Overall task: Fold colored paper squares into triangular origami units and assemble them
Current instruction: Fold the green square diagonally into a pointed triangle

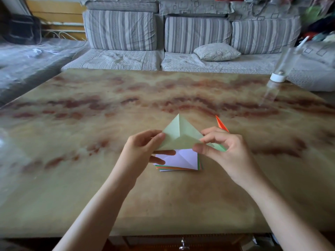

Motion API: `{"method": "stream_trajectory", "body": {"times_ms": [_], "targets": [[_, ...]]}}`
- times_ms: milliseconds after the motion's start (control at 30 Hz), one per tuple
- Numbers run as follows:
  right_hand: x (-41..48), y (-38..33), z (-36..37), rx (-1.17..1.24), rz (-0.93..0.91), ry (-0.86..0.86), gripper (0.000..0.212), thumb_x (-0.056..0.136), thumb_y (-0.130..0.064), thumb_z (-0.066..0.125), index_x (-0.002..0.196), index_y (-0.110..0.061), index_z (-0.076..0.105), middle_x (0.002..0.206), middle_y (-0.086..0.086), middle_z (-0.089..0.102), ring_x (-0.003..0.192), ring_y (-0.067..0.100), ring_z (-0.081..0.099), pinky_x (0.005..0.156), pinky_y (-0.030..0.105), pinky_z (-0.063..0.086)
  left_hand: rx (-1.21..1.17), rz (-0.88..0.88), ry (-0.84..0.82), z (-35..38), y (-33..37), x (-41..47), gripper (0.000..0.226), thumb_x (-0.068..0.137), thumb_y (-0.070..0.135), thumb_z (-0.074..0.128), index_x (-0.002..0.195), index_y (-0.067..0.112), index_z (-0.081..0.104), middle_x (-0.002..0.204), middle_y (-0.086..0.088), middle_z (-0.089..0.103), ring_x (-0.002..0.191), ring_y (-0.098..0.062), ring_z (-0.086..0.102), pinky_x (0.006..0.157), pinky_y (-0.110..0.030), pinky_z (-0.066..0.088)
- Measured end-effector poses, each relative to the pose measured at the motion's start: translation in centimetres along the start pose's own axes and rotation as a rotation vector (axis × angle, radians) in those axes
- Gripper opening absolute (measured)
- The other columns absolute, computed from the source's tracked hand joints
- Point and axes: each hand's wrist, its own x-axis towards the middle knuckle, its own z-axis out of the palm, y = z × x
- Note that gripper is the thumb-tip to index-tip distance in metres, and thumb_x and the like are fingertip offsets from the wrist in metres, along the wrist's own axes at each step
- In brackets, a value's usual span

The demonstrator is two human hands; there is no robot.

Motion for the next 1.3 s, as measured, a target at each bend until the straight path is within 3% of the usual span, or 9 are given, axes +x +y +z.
{"method": "stream_trajectory", "body": {"times_ms": [100,200,333,467,600,1067,1300], "targets": [[0.1,-0.1,0.2,0.082,0.052,0.056,0.012,0.068,-0.03,0.075,0.065,-0.021,0.068,0.072,-0.015,0.065,0.073,0.007,0.057,0.072,0.021,0.041,-0.086,-0.046,-0.04,0.6,0.6,-0.5,0.028,0.095,0.028,0.049,0.097,0.008,0.069,0.091,-0.012,0.074,0.079,-0.021,0.073,0.058,-0.027,0.058],[0.2,-0.1,0.3,0.186,0.111,0.083,0.009,0.076,-0.01,0.074,0.073,-0.016,0.067,0.064,-0.007,0.065,0.059,0.01,0.057,0.061,0.02,0.046,-0.052,-0.037,-0.074,1.0,1.0,-0.8,0.037,0.08,0.045,0.055,0.092,0.014,0.072,0.088,-0.006,0.075,0.081,-0.017,0.073,0.065,-0.032,0.06],[0.3,-0.4,0.5,0.302,0.154,0.135,0.019,0.075,0.002,0.071,0.083,-0.012,0.062,0.068,-0.003,0.063,0.05,0.011,0.058,0.05,0.022,0.048,-0.041,-0.019,-0.052,1.3,0.8,-0.7,0.021,0.074,0.025,0.071,0.091,0.013,0.069,0.082,-0.002,0.076,0.075,-0.017,0.073,0.06,-0.026,0.058],[0.2,-0.4,0.5,0.316,0.206,0.122,0.02,0.076,-0.001,0.072,0.092,-0.01,0.064,0.071,-0.003,0.065,0.049,0.014,0.061,0.049,0.022,0.048,-0.023,0.013,-0.03,1.2,0.4,-0.6,0.012,0.08,0.005,0.07,0.089,0.012,0.069,0.08,-0.005,0.075,0.07,-0.017,0.073,0.059,-0.025,0.057],[0.1,-0.5,0.4,0.338,0.231,0.098,0.009,0.079,-0.015,0.07,0.083,-0.007,0.07,0.07,0.006,0.068,0.052,0.015,0.063,0.046,0.024,0.049,-0.034,0.018,-0.03,1.2,0.4,-0.7,0.013,0.079,0.004,0.071,0.085,0.014,0.069,0.077,-0.003,0.075,0.068,-0.016,0.072,0.058,-0.024,0.057],[0.0,-0.9,0.5,0.33,0.234,0.139,0.009,0.081,-0.009,0.068,0.081,0.0,0.069,0.06,0.005,0.066,0.046,0.015,0.061,0.044,0.023,0.048,-0.026,-0.009,-0.011,1.7,0.6,-0.8,0.011,0.079,0.003,0.071,0.086,0.012,0.069,0.077,-0.001,0.076,0.067,-0.014,0.072,0.057,-0.023,0.056],[-0.2,-0.9,0.7,0.243,0.212,0.132,0.007,0.081,-0.012,0.07,0.078,-0.005,0.07,0.058,-0.005,0.066,0.046,0.009,0.059,0.046,0.022,0.047,0.083,-0.08,-0.08,2.1,0.8,-1.0,0.021,0.071,0.005,0.079,0.089,0.009,0.068,0.072,-0.003,0.074,0.062,-0.013,0.071,0.055,-0.016,0.051]]}}
